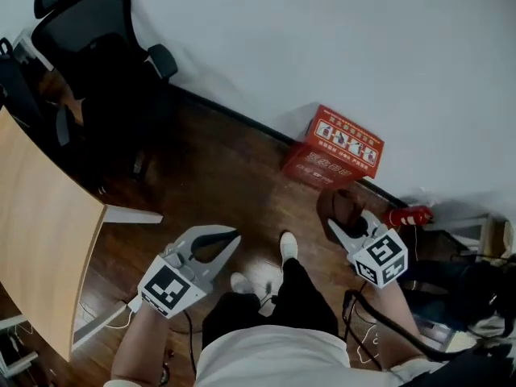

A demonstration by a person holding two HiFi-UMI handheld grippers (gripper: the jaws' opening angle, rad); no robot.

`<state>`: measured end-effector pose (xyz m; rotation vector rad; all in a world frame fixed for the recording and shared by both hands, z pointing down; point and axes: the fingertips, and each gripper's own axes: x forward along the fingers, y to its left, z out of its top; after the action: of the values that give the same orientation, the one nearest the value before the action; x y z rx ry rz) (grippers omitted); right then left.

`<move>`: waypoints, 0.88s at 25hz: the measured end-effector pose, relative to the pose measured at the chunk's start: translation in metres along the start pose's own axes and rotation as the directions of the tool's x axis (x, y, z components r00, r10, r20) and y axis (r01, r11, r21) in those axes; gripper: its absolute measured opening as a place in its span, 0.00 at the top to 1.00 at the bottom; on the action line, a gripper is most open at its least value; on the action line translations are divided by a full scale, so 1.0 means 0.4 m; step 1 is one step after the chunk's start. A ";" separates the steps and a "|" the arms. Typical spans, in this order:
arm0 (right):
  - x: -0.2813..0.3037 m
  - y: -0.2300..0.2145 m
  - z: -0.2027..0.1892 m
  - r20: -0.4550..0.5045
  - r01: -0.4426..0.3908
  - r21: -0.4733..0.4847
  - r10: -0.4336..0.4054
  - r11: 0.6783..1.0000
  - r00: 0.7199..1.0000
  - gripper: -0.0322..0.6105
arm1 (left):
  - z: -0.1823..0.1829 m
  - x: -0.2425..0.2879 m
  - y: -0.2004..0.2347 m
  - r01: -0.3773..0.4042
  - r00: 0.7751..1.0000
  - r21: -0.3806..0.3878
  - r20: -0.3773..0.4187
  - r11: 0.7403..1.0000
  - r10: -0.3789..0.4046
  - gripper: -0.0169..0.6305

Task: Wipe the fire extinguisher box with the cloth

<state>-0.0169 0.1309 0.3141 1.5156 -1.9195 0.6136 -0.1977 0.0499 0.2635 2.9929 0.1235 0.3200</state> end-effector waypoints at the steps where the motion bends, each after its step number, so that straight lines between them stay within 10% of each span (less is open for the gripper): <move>1: -0.060 0.029 -0.028 0.018 0.029 0.056 -0.030 0.998 0.999 0.87 | 0.019 -0.009 -0.032 0.031 1.000 0.009 -0.005 0.999 -0.031 0.97; 10: -0.443 0.208 -0.171 0.172 0.153 0.221 -0.193 0.963 0.966 0.87 | 0.137 -0.020 -0.300 0.147 0.989 0.162 -0.027 0.976 -0.145 0.97; 22: -0.696 0.584 -0.457 0.198 0.120 0.284 -0.181 0.951 0.963 0.87 | 0.120 -0.166 -0.815 0.229 0.973 0.094 -0.041 0.969 -0.226 0.97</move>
<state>-0.1671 0.5034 0.2494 1.9579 -1.9160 0.6826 -0.2740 0.3599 0.1590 3.0286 0.4951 0.3422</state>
